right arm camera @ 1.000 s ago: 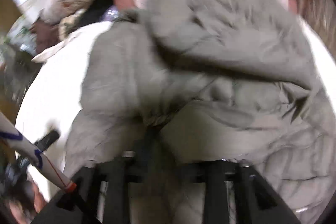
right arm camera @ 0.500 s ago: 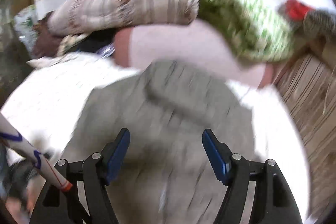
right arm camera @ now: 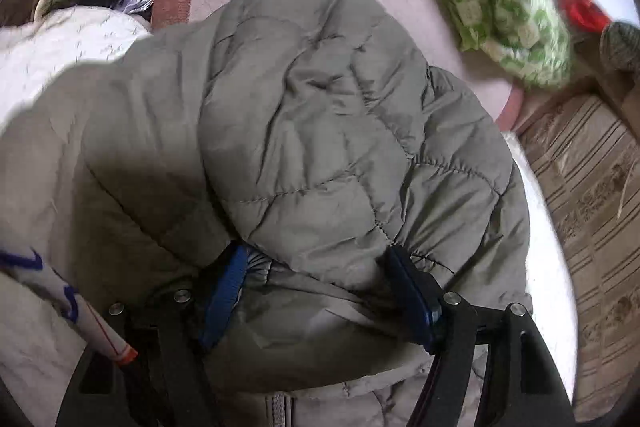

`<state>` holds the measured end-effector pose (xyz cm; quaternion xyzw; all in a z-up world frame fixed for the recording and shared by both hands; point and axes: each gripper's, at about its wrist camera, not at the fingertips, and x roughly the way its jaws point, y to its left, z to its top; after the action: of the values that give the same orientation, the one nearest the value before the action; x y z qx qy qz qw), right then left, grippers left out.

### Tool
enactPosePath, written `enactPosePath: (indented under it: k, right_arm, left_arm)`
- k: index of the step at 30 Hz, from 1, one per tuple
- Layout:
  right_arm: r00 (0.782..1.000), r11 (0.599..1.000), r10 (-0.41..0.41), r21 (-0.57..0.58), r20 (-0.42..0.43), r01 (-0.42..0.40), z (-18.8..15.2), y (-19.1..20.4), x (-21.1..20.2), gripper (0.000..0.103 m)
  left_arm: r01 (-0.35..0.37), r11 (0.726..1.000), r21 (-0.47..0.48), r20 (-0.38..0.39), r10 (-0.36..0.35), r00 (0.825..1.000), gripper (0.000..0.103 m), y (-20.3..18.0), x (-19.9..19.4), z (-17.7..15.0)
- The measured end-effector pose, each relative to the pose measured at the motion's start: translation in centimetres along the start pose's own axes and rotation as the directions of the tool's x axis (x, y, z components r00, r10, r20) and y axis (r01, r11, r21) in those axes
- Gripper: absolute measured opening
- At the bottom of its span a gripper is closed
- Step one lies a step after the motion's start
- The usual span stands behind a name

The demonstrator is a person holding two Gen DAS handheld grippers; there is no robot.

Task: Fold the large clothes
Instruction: 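Fold the hem up toward the hood with the right tool and release, then withdraw the right tool from the folded jacket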

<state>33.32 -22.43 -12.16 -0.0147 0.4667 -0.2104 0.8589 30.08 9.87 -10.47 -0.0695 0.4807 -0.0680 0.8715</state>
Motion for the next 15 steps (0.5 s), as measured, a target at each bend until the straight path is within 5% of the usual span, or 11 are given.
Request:
enactPosePath:
  k: [6, 10, 13, 15]
  right_arm:
    - [0.980, 0.992, 0.074, 0.087, 0.185, -0.091, 2.4, -0.9, -6.9, 0.075]
    - [0.984, 0.990, 0.135, 0.011, 0.118, -0.137, 2.6, 3.9, -4.9, 0.075]
    - [0.991, 0.991, 0.129, -0.034, -0.033, -0.130, 1.1, 8.0, -0.4, 0.075]
    - [0.996, 0.995, 0.087, -0.047, 0.012, -0.086, 0.8, 8.6, -0.7, 0.075]
  left_arm:
    - [-0.012, 1.000, -0.003, 0.010, 0.012, 1.000, 0.060, 0.0, 0.0, 0.1]
    - [-0.014, 1.000, 0.001, 0.003, 0.014, 1.000, 0.060, 0.0, 0.2, 0.0]
    - [-0.026, 1.000, 0.002, 0.010, 0.026, 1.000, 0.060, 0.1, 0.3, 0.0]
    - [-0.024, 1.000, -0.001, -0.005, 0.024, 1.000, 0.060, 0.2, 0.6, 0.1]
